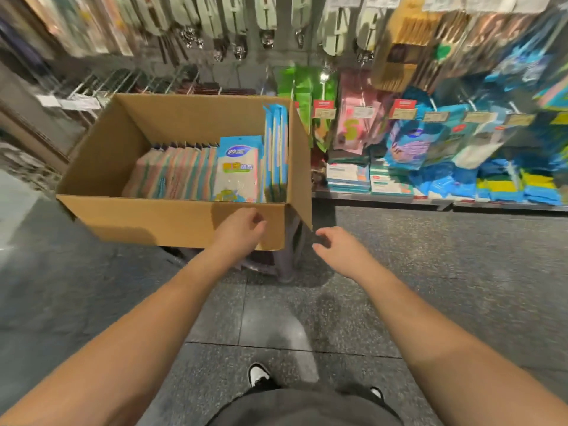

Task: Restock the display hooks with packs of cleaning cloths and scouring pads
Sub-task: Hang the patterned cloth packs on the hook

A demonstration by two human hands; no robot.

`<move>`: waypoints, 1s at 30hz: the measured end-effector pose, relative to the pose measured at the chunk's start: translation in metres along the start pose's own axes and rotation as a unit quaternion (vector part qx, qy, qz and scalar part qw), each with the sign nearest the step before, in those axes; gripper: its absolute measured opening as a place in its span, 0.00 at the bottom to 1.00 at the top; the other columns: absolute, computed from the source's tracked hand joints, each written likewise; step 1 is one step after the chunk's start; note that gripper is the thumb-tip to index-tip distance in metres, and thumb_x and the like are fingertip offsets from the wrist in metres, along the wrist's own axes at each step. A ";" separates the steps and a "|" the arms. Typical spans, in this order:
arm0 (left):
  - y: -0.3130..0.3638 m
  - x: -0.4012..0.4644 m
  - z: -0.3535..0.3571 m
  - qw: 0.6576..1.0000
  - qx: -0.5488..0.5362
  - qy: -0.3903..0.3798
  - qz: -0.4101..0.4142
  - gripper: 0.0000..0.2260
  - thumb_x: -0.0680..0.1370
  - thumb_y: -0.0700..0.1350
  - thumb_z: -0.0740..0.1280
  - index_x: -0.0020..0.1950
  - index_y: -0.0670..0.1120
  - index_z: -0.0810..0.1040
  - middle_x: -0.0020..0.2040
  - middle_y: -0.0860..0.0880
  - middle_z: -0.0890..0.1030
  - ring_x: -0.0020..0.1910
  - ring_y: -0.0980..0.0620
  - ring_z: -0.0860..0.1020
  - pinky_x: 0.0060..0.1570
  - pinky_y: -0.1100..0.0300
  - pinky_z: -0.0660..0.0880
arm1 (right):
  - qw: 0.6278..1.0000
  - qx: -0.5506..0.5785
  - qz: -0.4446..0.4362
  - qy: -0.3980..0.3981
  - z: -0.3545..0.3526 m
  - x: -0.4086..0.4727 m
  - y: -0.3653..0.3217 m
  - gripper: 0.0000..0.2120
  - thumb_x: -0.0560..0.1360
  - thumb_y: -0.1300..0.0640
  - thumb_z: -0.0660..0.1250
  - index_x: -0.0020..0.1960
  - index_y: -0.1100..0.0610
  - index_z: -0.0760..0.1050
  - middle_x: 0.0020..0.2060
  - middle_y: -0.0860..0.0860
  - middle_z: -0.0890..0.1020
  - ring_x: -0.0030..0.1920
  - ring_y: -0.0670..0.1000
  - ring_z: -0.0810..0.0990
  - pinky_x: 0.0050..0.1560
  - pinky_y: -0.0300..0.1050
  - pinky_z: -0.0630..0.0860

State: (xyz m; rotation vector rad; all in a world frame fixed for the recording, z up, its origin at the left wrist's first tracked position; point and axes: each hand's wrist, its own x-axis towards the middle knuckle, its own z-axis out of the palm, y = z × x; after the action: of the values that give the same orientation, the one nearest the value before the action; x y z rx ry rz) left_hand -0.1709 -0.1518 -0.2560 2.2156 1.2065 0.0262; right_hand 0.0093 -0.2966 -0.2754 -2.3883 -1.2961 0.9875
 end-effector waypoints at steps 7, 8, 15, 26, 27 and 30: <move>-0.053 0.075 -0.059 0.999 -0.035 -0.004 -0.011 0.11 0.83 0.49 0.61 0.61 0.47 0.78 0.55 0.49 0.79 0.48 0.51 0.76 0.42 0.56 0.69 | 1.000 0.012 0.009 0.025 0.001 0.075 -0.078 0.24 0.82 0.50 0.61 0.75 0.55 0.65 0.71 0.53 0.69 0.68 0.54 0.71 0.65 0.47 0.68; -0.055 0.091 -0.062 0.999 -0.049 -0.013 -0.018 0.11 0.83 0.49 0.61 0.60 0.47 0.78 0.54 0.49 0.79 0.47 0.50 0.76 0.39 0.56 0.69 | 0.999 0.018 0.008 0.029 0.001 0.088 -0.086 0.24 0.81 0.50 0.61 0.76 0.56 0.65 0.70 0.53 0.69 0.68 0.54 0.71 0.64 0.46 0.68; -0.075 0.202 -0.063 0.984 -0.151 -0.044 -0.083 0.10 0.81 0.48 0.63 0.54 0.43 0.77 0.45 0.46 0.80 0.45 0.45 0.78 0.40 0.55 0.71 | 0.995 0.075 0.009 0.067 0.011 0.189 -0.126 0.29 0.82 0.48 0.61 0.79 0.56 0.58 0.76 0.54 0.62 0.72 0.54 0.67 0.69 0.47 0.66; -0.074 0.339 -0.027 0.906 -0.327 -0.180 -0.198 0.25 0.78 0.60 0.69 0.68 0.48 0.68 0.59 0.46 0.77 0.54 0.47 0.78 0.55 0.49 0.79 | 0.972 0.087 0.155 0.156 0.044 0.293 -0.138 0.34 0.76 0.49 0.65 0.78 0.55 0.56 0.73 0.58 0.64 0.73 0.59 0.62 0.71 0.51 0.61; -0.069 0.345 -0.026 0.900 -0.330 -0.198 -0.208 0.28 0.76 0.62 0.70 0.68 0.48 0.66 0.57 0.47 0.77 0.52 0.48 0.78 0.54 0.49 0.79 | 0.971 0.101 0.162 0.145 0.045 0.299 -0.137 0.35 0.76 0.50 0.66 0.78 0.56 0.56 0.71 0.57 0.66 0.71 0.59 0.64 0.70 0.50 0.61; -0.060 0.360 -0.020 0.897 -0.317 -0.201 -0.234 0.39 0.72 0.64 0.73 0.71 0.47 0.58 0.59 0.46 0.77 0.54 0.44 0.78 0.52 0.49 0.75 | 0.971 0.132 0.177 0.090 0.046 0.313 -0.132 0.33 0.76 0.49 0.66 0.77 0.56 0.58 0.68 0.56 0.67 0.67 0.58 0.64 0.67 0.48 0.62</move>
State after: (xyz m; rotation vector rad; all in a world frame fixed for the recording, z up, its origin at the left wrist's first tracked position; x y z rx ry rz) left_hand -0.0118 0.1584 -0.3645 1.2568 1.2360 -0.1971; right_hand 0.0112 0.0291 -0.3817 -2.4704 -0.6428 0.9345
